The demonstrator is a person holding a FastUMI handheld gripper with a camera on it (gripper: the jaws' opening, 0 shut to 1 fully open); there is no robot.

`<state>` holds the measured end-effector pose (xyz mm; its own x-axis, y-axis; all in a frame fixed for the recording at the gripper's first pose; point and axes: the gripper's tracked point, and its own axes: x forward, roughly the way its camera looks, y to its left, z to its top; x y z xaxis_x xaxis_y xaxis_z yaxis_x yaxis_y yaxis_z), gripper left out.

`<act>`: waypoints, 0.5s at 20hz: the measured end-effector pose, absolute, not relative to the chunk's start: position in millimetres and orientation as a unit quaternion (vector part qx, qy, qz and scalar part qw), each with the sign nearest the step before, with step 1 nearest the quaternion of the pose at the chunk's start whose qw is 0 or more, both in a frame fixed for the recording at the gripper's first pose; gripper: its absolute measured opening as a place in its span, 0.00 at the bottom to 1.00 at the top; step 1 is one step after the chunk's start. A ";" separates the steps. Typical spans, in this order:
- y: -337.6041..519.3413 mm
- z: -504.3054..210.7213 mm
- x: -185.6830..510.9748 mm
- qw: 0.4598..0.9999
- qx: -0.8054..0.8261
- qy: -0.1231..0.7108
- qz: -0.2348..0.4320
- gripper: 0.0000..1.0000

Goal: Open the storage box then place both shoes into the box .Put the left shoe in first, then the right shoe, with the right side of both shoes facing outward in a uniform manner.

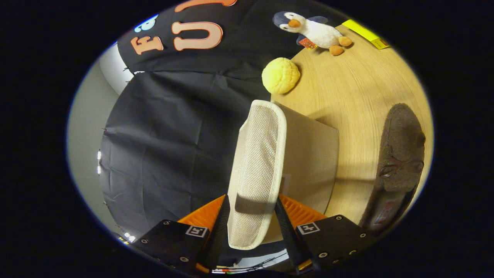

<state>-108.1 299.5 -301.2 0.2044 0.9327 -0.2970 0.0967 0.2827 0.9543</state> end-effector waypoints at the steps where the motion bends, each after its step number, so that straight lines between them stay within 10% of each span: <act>1: 299.7 -293.9 -105.6 0.601 0.497 0.520 0.349 0.66; 10: 323.1 -208.1 -74.4 0.628 0.524 0.430 0.383 0.16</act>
